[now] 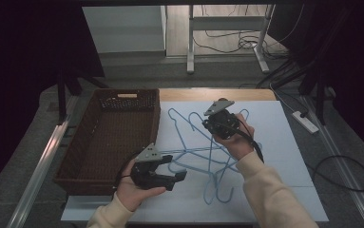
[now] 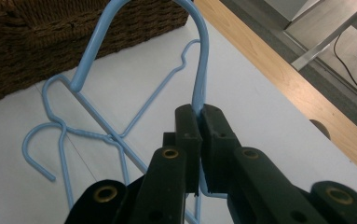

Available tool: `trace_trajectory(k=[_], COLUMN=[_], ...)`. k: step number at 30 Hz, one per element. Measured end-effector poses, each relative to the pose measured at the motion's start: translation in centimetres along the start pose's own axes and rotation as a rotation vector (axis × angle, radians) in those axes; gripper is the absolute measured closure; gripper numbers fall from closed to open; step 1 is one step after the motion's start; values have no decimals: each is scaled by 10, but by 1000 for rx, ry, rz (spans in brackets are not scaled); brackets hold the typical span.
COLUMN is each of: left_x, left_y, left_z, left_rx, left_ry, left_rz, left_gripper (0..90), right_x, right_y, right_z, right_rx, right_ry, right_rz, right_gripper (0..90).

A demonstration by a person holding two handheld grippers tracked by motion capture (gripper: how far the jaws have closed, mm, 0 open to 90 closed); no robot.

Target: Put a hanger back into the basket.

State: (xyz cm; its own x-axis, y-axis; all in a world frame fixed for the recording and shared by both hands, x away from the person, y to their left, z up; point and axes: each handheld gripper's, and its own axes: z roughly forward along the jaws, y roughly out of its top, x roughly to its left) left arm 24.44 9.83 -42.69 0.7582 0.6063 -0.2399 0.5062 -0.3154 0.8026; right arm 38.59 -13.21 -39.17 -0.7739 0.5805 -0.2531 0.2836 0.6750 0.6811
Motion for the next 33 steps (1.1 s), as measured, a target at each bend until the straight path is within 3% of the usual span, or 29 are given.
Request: trace_trajectory(k=[7,12,20,28,31,33], left_x=[-4,-3,3,11,12,12], left_y=[3,6,14,14,15,15], left_z=[24,34,58,74,73,73], left_rx=[35,31,34,49,45,44], left_ry=[-17,-24,-28,-47,-72,-72], left_rz=[-1,-10,-40,-78,-105,-112], left_gripper=[250,279,329,542,756,770], right_x=[5,11,20,27,26,26], right_y=[-1,0,5,8,7,7], right_z=[-3,-6,-8,-11,-14,-16], right_rx=[-12,-23,-46,-71,-86,-90], right_ry=[-12,-37,-39,-25,-19,-17], right_rz=[30,54,77,89,100,103], right_gripper=[868,868,868,867,867,867])
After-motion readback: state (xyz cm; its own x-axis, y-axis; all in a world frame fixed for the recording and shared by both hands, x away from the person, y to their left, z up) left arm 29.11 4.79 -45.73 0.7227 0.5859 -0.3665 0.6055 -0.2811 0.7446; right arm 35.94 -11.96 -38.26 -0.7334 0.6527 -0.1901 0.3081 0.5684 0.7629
